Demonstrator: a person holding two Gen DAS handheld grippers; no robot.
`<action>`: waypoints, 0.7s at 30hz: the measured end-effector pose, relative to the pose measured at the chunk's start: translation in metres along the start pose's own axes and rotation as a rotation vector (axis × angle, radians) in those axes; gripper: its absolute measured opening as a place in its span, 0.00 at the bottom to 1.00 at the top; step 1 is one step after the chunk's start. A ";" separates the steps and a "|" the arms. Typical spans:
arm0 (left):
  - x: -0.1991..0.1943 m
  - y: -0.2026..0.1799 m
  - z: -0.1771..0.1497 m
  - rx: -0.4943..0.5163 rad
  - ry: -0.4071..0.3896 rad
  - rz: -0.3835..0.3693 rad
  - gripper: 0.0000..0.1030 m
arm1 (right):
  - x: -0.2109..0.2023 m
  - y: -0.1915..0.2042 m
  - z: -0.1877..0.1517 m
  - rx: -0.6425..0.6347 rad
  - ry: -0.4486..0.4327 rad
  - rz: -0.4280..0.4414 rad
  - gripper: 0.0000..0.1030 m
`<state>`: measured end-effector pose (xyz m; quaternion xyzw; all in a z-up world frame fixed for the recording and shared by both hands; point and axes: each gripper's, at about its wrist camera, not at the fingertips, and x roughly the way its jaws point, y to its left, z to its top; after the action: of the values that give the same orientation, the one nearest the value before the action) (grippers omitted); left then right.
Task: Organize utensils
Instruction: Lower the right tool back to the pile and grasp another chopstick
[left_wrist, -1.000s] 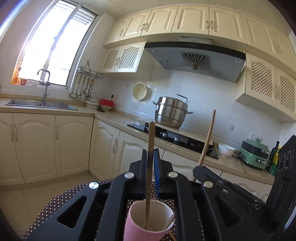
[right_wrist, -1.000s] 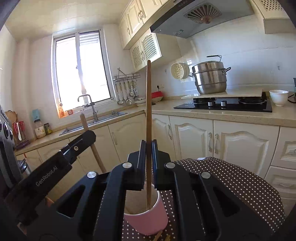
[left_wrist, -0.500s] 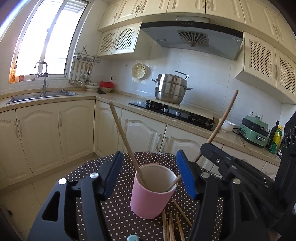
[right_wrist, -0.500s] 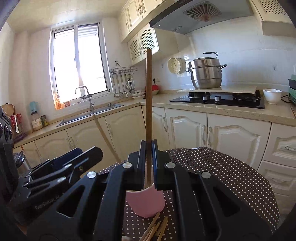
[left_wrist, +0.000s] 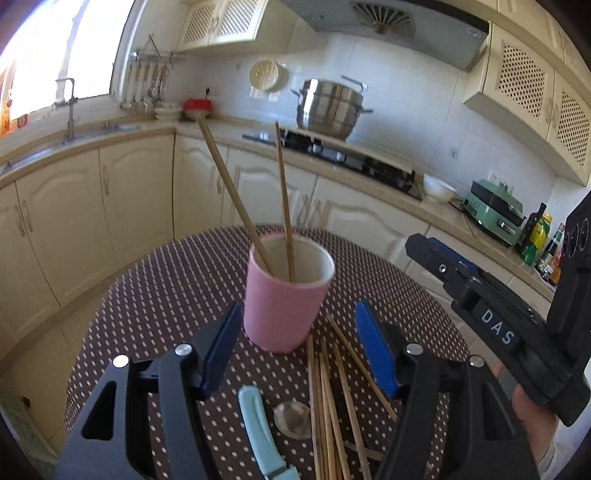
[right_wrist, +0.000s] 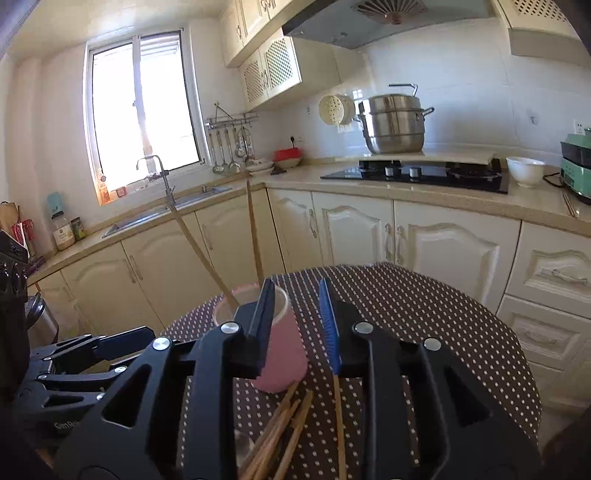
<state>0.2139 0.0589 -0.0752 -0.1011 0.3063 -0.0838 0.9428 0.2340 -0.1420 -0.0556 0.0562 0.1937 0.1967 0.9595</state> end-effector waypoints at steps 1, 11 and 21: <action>0.004 -0.001 -0.002 0.000 0.029 -0.010 0.61 | 0.000 -0.002 -0.003 -0.001 0.018 -0.004 0.25; 0.054 -0.001 -0.033 -0.033 0.316 -0.053 0.35 | 0.009 -0.030 -0.043 0.019 0.277 -0.016 0.45; 0.097 -0.005 -0.048 -0.011 0.445 0.003 0.26 | 0.028 -0.045 -0.073 0.041 0.458 -0.014 0.45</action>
<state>0.2622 0.0257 -0.1663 -0.0847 0.5072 -0.1011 0.8517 0.2455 -0.1701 -0.1406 0.0283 0.4110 0.1935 0.8904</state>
